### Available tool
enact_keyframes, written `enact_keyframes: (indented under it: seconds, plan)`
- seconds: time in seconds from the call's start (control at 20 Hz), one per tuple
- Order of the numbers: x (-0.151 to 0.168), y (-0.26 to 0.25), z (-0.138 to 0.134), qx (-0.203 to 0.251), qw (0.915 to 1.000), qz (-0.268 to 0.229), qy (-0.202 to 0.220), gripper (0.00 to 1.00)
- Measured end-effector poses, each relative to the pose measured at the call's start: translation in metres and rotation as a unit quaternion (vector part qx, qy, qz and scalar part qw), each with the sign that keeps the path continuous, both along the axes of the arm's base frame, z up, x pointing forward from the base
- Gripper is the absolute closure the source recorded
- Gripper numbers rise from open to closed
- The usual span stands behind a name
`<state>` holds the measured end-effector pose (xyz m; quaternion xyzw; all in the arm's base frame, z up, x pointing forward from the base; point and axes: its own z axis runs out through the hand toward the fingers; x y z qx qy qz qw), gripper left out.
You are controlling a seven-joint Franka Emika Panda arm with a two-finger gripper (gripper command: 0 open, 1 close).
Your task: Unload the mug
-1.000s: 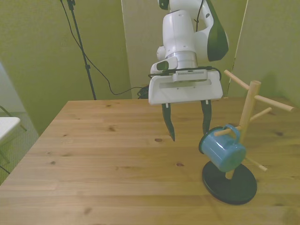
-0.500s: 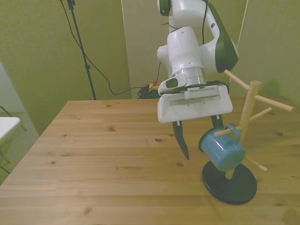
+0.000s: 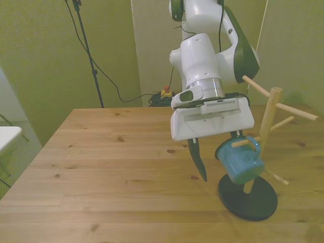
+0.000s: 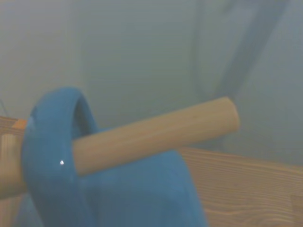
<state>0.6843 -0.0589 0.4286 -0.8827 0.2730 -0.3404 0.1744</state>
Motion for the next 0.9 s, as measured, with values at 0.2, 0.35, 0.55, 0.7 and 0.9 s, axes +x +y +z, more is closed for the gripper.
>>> enact_keyframes:
  seconds: [0.2, 0.35, 0.55, 0.7, 0.9]
  plan:
    - [0.0012, 0.0013, 0.0019, 0.001, 1.0000, 0.001, -0.002, 1.00]
    - [0.0014, 0.0025, 0.0022, 0.002, 1.0000, 0.003, -0.002, 1.00]
    - [0.0015, 0.0034, 0.0024, 0.002, 1.0000, 0.004, -0.002, 1.00]
    - [0.0014, 0.0036, 0.0027, 0.002, 1.0000, 0.008, -0.003, 1.00]
    - [0.0014, 0.0042, 0.0035, 0.002, 0.9999, 0.011, -0.004, 1.00]
